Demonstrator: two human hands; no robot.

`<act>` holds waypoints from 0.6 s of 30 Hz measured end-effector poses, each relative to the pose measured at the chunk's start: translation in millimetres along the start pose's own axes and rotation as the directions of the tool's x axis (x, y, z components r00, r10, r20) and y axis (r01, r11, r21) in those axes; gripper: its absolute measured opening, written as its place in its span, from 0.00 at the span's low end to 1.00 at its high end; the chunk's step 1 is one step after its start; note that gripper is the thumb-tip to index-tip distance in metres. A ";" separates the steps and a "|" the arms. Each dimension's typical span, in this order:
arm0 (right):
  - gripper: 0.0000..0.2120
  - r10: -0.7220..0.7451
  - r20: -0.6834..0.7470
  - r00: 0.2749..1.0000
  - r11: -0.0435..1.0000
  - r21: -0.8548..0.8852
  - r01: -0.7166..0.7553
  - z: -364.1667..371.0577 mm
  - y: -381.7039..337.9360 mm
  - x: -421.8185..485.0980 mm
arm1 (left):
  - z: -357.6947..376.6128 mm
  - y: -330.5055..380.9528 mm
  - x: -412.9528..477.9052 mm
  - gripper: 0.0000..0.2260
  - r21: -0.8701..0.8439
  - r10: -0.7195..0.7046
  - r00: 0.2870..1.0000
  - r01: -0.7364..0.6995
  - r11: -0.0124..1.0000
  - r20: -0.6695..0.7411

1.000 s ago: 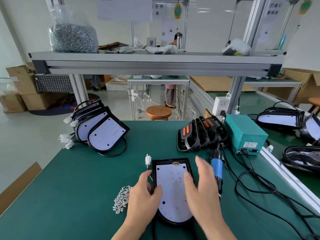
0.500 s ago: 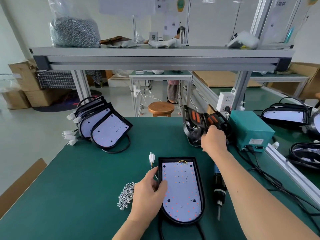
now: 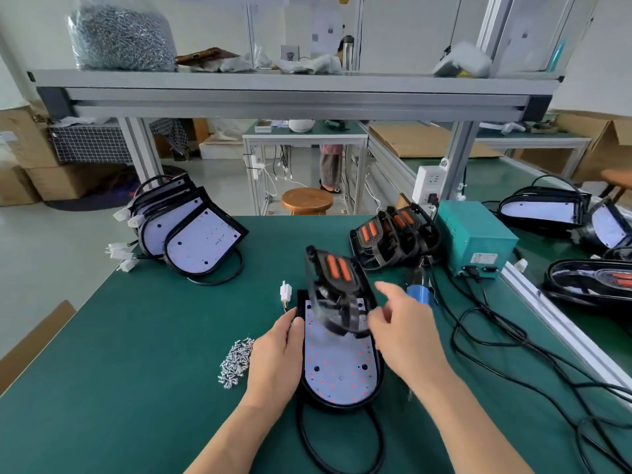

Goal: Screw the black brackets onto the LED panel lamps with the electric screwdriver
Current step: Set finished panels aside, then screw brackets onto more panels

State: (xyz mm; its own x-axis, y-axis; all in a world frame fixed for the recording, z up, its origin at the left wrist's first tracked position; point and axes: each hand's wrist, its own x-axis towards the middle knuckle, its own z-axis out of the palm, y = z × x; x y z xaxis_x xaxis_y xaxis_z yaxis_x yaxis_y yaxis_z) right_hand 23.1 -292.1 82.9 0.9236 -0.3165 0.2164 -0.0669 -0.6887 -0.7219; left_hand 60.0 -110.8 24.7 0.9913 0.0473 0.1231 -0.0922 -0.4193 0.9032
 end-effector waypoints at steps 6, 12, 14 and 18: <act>0.24 -0.074 -0.002 0.997 0.961 -0.266 0.071 6.5 -4.8 -37.7 | -1.4 -0.4 -0.8 0.13 0.009 0.008 1.000 -0.008 1.000 0.021; 0.23 -0.039 0.134 0.990 0.846 -0.523 0.104 -1.4 -7.2 -57.1 | -1.6 2.3 -2.9 0.17 -0.022 -0.004 0.999 0.005 1.000 0.049; 0.18 -0.022 0.203 0.979 0.817 -0.561 0.135 -4.3 -7.1 -57.3 | -2.6 4.1 -4.1 0.20 -0.073 0.002 0.998 0.003 0.997 0.067; 0.08 -0.095 0.164 0.982 0.842 -0.514 0.167 -5.3 -6.2 -53.7 | -2.5 0.7 -4.0 0.17 -0.041 0.030 0.997 -0.027 0.999 0.067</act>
State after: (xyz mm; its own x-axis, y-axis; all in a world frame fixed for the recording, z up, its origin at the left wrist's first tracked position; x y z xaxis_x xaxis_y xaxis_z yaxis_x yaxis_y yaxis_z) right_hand -28.1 -274.4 79.2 0.9751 -0.1382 0.1736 -0.0955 -0.9676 -0.2339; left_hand 55.7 -109.0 26.0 0.9922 -0.0263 0.1222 -0.1230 -0.3828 0.9156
